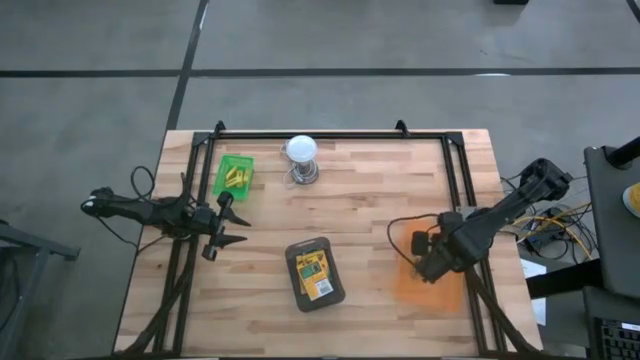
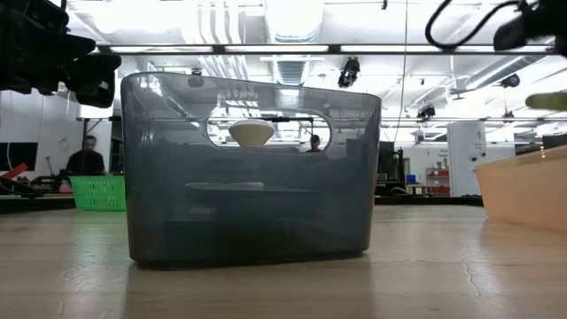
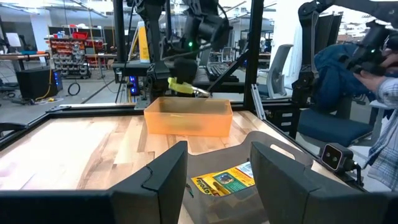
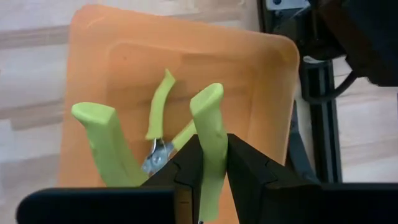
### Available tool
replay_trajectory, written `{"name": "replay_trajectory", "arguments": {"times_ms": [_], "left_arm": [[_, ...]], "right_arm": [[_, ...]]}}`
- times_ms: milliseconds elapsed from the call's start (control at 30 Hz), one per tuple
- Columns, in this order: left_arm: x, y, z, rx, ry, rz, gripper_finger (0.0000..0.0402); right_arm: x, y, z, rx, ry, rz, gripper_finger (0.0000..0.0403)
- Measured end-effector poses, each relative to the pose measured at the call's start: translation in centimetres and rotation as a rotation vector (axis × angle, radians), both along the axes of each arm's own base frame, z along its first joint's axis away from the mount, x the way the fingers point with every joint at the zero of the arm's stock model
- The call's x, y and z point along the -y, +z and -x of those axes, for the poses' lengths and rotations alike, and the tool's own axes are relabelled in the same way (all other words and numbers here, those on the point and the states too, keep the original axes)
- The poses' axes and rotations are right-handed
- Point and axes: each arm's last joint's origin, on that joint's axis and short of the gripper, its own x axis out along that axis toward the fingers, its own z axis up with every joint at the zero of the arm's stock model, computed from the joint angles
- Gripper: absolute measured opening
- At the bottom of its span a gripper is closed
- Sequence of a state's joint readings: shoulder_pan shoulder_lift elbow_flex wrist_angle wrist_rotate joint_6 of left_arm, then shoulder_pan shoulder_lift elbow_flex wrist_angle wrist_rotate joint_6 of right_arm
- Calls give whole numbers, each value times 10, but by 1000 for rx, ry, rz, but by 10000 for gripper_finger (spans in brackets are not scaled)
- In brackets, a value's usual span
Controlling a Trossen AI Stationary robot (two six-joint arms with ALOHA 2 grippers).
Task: Pick & Place School Supplies
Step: Put the green puncher into the orange bin
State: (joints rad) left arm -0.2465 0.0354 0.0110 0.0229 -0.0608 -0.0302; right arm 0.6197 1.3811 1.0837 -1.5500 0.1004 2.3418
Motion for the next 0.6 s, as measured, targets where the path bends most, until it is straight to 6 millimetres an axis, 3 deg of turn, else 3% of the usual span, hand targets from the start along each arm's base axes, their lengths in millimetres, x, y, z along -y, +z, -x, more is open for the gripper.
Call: {"name": "replay_trajectory", "arguments": {"times_ms": [600], "left_arm": [[0, 0, 0, 0, 0, 0, 181]], "right_arm": [[10, -69, 15, 122, -35, -77, 50]]}}
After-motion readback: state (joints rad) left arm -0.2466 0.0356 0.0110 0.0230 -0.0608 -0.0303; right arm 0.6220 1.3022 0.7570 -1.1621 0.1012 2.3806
